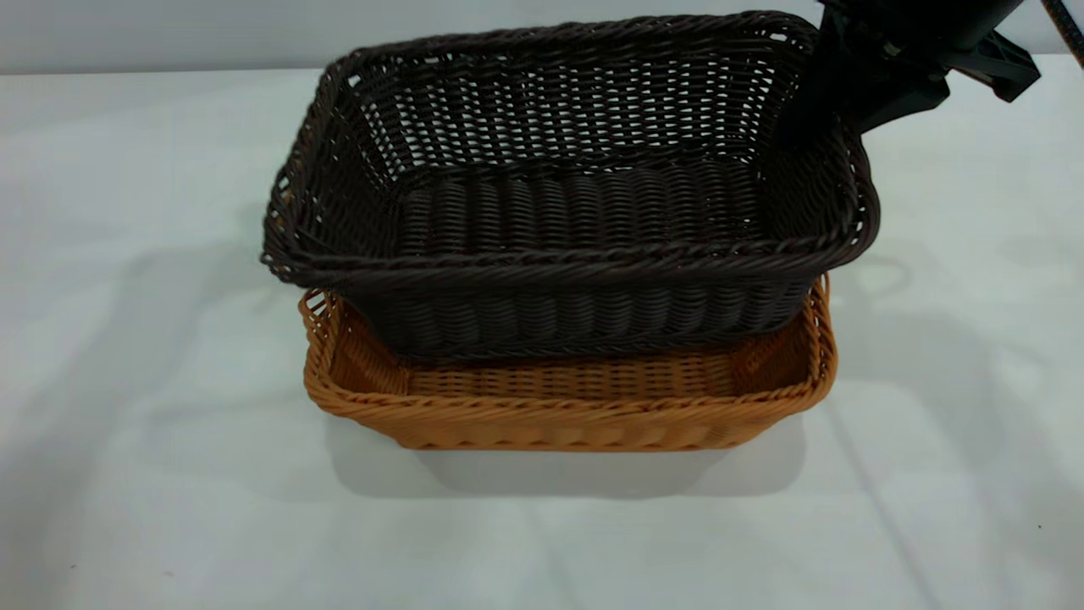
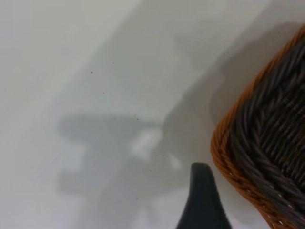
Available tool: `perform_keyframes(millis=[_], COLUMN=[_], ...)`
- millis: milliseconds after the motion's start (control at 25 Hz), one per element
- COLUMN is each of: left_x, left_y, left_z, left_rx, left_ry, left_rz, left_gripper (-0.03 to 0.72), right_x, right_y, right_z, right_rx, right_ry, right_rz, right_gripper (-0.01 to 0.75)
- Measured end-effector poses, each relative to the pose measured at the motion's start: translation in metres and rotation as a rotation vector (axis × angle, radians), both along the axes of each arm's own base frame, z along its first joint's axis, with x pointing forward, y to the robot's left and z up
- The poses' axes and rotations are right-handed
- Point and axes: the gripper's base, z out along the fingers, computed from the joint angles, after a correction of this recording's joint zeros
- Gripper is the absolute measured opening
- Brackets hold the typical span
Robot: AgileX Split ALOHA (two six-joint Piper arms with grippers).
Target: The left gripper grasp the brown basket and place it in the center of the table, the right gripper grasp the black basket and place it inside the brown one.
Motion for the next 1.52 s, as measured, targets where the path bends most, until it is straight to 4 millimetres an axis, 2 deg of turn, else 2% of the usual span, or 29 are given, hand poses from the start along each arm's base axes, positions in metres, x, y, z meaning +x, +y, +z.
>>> perform_keyframes(millis=[200, 480, 800, 960, 1200, 1280, 1400, 1480, 1520], left_x=[0.0, 0.0, 0.0, 0.0, 0.0, 0.0, -0.003, -0.007, -0.011], left_y=[0.0, 0.0, 0.0, 0.0, 0.0, 0.0, 0.0, 0.001, 0.002], left_z=[0.0, 0.0, 0.0, 0.0, 0.0, 0.001, 0.009, 0.024, 0.039], left_rx=[0.0, 0.0, 0.0, 0.0, 0.0, 0.0, -0.003, -0.01, -0.017], left_ry=[0.002, 0.002, 0.002, 0.001, 0.001, 0.0, -0.019, -0.054, -0.086], left_rz=[-0.001, -0.002, -0.002, -0.002, -0.002, -0.002, -0.002, -0.001, 0.003], left_gripper=[0.466, 0.466, 0.466, 0.466, 0.466, 0.466, 0.466, 0.466, 0.466], right_x=[0.0, 0.001, 0.003, 0.004, 0.005, 0.004, 0.003, 0.003, 0.002], right_y=[0.0, 0.001, 0.0, 0.001, 0.001, 0.0, -0.004, -0.009, -0.012], right_z=[-0.001, -0.026, -0.033, -0.035, -0.034, -0.031, -0.012, 0.009, 0.024], right_rx=[0.0, -0.001, -0.013, 0.001, -0.011, -0.034, -0.072, -0.089, -0.095], right_ry=[0.006, 0.079, 0.07, 0.077, 0.061, 0.038, -0.032, -0.103, -0.148], right_rz=[-0.006, -0.018, -0.016, -0.03, 0.003, 0.044, 0.087, 0.093, 0.095], right_gripper=[0.081, 0.081, 0.101, 0.209, 0.506, 0.579, 0.629, 0.635, 0.635])
